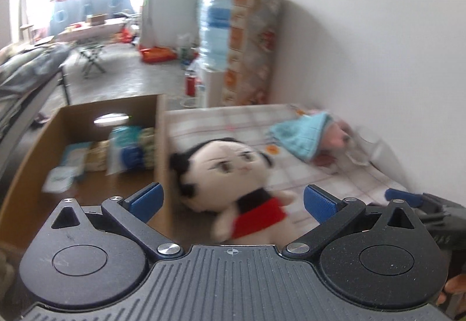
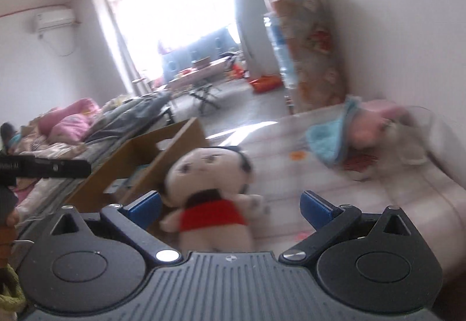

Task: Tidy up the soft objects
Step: 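Move both tools back to the table toward the blue towel, then close the left tool on the blue towel edge and lift it off the pig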

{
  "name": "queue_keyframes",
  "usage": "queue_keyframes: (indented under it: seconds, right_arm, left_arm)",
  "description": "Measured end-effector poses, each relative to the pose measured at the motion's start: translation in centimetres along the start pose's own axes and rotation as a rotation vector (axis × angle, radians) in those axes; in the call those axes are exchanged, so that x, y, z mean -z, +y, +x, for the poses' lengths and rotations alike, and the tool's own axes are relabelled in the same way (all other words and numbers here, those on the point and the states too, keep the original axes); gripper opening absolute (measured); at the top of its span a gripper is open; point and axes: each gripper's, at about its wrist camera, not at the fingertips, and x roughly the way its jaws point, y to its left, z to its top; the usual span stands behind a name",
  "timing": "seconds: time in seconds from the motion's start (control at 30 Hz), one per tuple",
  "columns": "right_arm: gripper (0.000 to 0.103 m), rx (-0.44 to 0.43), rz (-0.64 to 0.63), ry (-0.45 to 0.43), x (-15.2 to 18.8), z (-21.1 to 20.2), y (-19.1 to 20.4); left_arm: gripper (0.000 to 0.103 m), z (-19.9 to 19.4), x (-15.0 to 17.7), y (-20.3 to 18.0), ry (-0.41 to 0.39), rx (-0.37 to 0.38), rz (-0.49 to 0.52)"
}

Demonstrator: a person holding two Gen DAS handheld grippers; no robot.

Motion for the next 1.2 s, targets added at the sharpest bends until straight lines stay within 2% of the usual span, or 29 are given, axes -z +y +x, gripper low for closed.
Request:
queue_keyframes:
  seconds: [0.13,0.3,0.57,0.8,0.93,1.07,1.13,1.2]
  right_arm:
    - [0.103,0.056,0.022,-0.023,0.7,0.1,-3.0]
    - [0.103,0.123,0.046,-0.062,0.3,0.7,-6.1]
    - [0.103,0.106,0.123,-0.098,-0.5,3.8,-10.1]
    - [0.103,0.072,0.172,-0.103,0.1,5.8,-12.5]
    - [0.103,0.058,0.207,-0.113,0.3,6.1,-13.5]
    - [0.103,0.038,0.230,-0.126,0.6,6.1,-14.1]
    - [0.103,0.034,0.239,-0.131,0.7,6.0,-14.3]
    - [0.103,0.032,0.251,-0.136,0.8,5.8,-14.5]
  left_arm:
    - [0.103,4.1,-2.0,-3.9,0.042,0.041,0.039]
    - [0.103,9.8,-4.9,-7.5,0.087,0.102,0.041]
    - [0.103,19.2,-9.0,-12.8,0.085,0.169,0.081]
    - [0.100,26.1,-9.6,-17.1,0.147,0.182,0.196]
    - [0.088,28.7,-9.6,-18.1,0.165,0.156,0.224]
    - [0.061,30.9,-9.8,-18.4,0.198,0.144,0.218]
    - [0.058,31.9,-9.7,-18.1,0.223,0.146,0.191]
    - [0.047,32.0,-9.8,-17.4,0.222,0.185,0.123]
